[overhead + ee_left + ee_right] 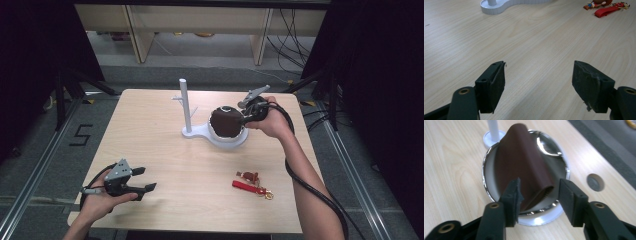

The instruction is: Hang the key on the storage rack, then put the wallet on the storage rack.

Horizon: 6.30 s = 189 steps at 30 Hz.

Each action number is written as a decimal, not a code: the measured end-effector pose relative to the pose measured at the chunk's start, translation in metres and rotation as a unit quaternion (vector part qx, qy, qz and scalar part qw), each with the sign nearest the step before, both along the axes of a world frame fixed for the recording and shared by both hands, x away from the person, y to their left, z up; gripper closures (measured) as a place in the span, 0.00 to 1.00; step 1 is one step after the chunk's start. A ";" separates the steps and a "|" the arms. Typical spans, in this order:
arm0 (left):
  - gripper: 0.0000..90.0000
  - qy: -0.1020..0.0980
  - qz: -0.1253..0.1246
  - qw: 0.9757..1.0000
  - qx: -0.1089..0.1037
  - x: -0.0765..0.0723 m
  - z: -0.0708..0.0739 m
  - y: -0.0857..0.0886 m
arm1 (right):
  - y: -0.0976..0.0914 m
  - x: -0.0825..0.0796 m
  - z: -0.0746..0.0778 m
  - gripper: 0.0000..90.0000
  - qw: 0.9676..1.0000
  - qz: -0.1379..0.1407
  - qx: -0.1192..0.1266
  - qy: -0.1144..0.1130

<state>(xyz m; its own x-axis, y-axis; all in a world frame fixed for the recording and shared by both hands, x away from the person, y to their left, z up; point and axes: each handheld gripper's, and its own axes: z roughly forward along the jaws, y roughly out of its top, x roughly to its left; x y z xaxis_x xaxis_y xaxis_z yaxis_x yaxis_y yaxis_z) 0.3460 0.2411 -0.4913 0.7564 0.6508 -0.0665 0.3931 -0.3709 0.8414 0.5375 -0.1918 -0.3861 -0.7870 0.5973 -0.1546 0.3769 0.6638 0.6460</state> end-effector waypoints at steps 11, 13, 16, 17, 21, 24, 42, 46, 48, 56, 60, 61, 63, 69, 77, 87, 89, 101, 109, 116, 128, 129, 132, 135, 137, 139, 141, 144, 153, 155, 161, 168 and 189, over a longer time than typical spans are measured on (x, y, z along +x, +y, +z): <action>0.29 0.000 0.005 1.000 -0.002 0.001 0.000 0.000 | -0.038 -0.038 0.000 0.73 0.995 -0.054 -0.008 0.080; 0.29 0.001 0.003 1.000 0.000 0.001 0.001 0.000 | -0.044 -0.048 -0.007 0.74 0.989 -0.080 -0.017 0.120; 0.29 0.000 0.005 1.000 -0.006 0.002 0.002 -0.002 | -0.055 -0.057 -0.019 0.78 0.984 -0.093 -0.016 0.148; 0.29 0.000 0.006 1.000 -0.007 0.002 0.002 -0.003 | -0.058 -0.060 -0.022 0.80 0.983 -0.099 -0.014 0.157; 0.30 0.000 0.000 1.000 -0.007 0.002 0.002 -0.002 | -0.067 -0.071 -0.029 0.85 0.979 -0.102 -0.013 0.176; 0.30 -0.004 0.000 1.000 -0.011 0.001 0.001 -0.003 | -0.071 -0.080 -0.033 0.92 0.976 -0.102 -0.022 0.190; 0.29 -0.003 -0.007 1.000 -0.009 -0.002 0.004 -0.006 | -0.081 -0.138 -0.062 0.87 0.960 -0.077 -0.056 0.263; 0.29 -0.004 -0.006 1.000 -0.004 -0.003 0.004 -0.006 | -0.079 -0.152 -0.071 0.79 0.957 -0.076 -0.063 0.272; 0.29 -0.005 -0.008 1.000 -0.007 -0.003 0.005 -0.007 | -0.077 -0.157 -0.075 0.75 0.956 -0.074 -0.063 0.277; 0.29 -0.004 -0.007 1.000 -0.005 -0.003 0.005 -0.007 | -0.071 -0.161 -0.079 0.67 0.960 -0.062 -0.081 0.259; 0.29 -0.005 -0.007 1.000 -0.007 -0.003 0.005 -0.007 | -0.068 -0.160 -0.083 0.66 0.960 -0.057 -0.096 0.258; 0.29 -0.005 -0.006 1.000 -0.007 -0.003 0.005 -0.007 | -0.068 -0.159 -0.084 0.66 0.960 -0.061 -0.105 0.254; 0.29 -0.005 -0.005 1.000 -0.007 -0.003 0.005 -0.006 | -0.066 -0.158 -0.087 0.66 0.961 -0.050 -0.117 0.246; 0.30 -0.006 -0.006 1.000 -0.005 -0.004 0.005 -0.006 | -0.061 -0.160 -0.088 0.68 0.960 -0.056 -0.116 0.250; 0.30 -0.009 -0.004 1.000 -0.008 -0.004 0.004 -0.007 | -0.052 -0.166 -0.088 0.71 0.960 -0.052 -0.152 0.228; 0.30 -0.007 -0.005 1.000 -0.006 -0.004 0.005 -0.006 | -0.052 -0.163 -0.087 0.77 0.959 -0.049 -0.153 0.233; 0.30 -0.007 -0.002 1.000 -0.004 -0.004 0.005 -0.005 | -0.053 -0.160 -0.086 0.96 0.960 -0.043 -0.150 0.233; 0.30 -0.005 -0.005 1.000 -0.004 -0.005 0.004 -0.006 | -0.051 -0.157 -0.087 0.97 0.959 -0.020 -0.174 0.225; 0.30 -0.009 -0.004 1.000 -0.005 -0.005 0.005 -0.007 | -0.055 -0.154 -0.069 0.97 0.963 -0.044 -0.134 0.230; 0.30 -0.006 -0.012 1.000 -0.003 -0.005 0.005 -0.010 | -0.059 -0.147 -0.037 0.97 0.972 -0.048 -0.105 0.202; 0.30 -0.013 -0.017 1.000 -0.007 -0.006 0.010 -0.013 | -0.050 -0.134 0.006 0.97 0.987 -0.048 -0.053 0.142; 0.31 -0.015 -0.020 1.000 -0.009 -0.006 0.012 -0.014 | -0.046 -0.132 0.013 0.97 0.988 -0.054 -0.045 0.137; 0.32 -0.022 -0.028 0.999 -0.021 -0.005 0.018 -0.020 | -0.041 -0.130 0.020 0.97 0.991 -0.048 -0.033 0.124; 0.34 -0.031 -0.034 0.999 -0.029 -0.004 0.024 -0.026 | -0.035 -0.128 0.026 0.97 0.991 -0.048 -0.026 0.118; 0.35 -0.036 -0.042 0.998 -0.035 -0.003 0.029 -0.030 | -0.031 -0.126 0.029 0.97 0.992 -0.038 -0.021 0.115; 0.38 -0.044 -0.051 0.997 -0.047 -0.001 0.035 -0.037 | -0.027 -0.125 0.032 0.97 0.994 -0.028 -0.022 0.104; 0.41 -0.053 -0.062 0.995 -0.050 0.001 0.043 -0.045 | -0.021 -0.125 0.035 0.97 0.994 -0.018 -0.017 0.104; 0.43 -0.064 -0.088 0.992 -0.057 0.006 0.052 -0.063 | -0.012 -0.124 0.040 0.97 0.995 -0.004 -0.018 0.102; 0.45 -0.090 -0.140 0.985 -0.032 0.022 0.071 -0.103 | 0.016 -0.123 0.045 0.97 0.995 0.042 -0.018 0.092; 0.46 -0.093 -0.142 0.985 -0.032 0.026 0.071 -0.106 | 0.021 -0.123 0.045 0.97 0.994 0.043 -0.018 0.095; 0.46 -0.110 -0.165 0.980 -0.012 0.039 0.075 -0.121 | 0.033 -0.123 0.045 0.97 0.993 0.062 -0.015 0.102; 0.45 -0.113 -0.190 0.975 -0.018 0.049 0.078 -0.143 | 0.048 -0.125 0.044 0.97 0.991 0.078 -0.014 0.109; 0.79 -0.115 -0.212 0.970 -0.008 0.061 0.066 -0.161 | 0.062 -0.126 0.042 0.97 0.986 0.117 -0.010 0.115</action>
<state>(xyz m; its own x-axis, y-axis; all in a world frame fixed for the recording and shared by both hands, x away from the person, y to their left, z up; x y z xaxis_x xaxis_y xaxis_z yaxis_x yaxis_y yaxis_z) 0.4067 0.0798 -0.4257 0.9522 0.2775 0.1279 0.0094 -0.4451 0.8954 0.4114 -0.1302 -0.3441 -0.9187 0.3934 0.0349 0.3470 0.7620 0.5468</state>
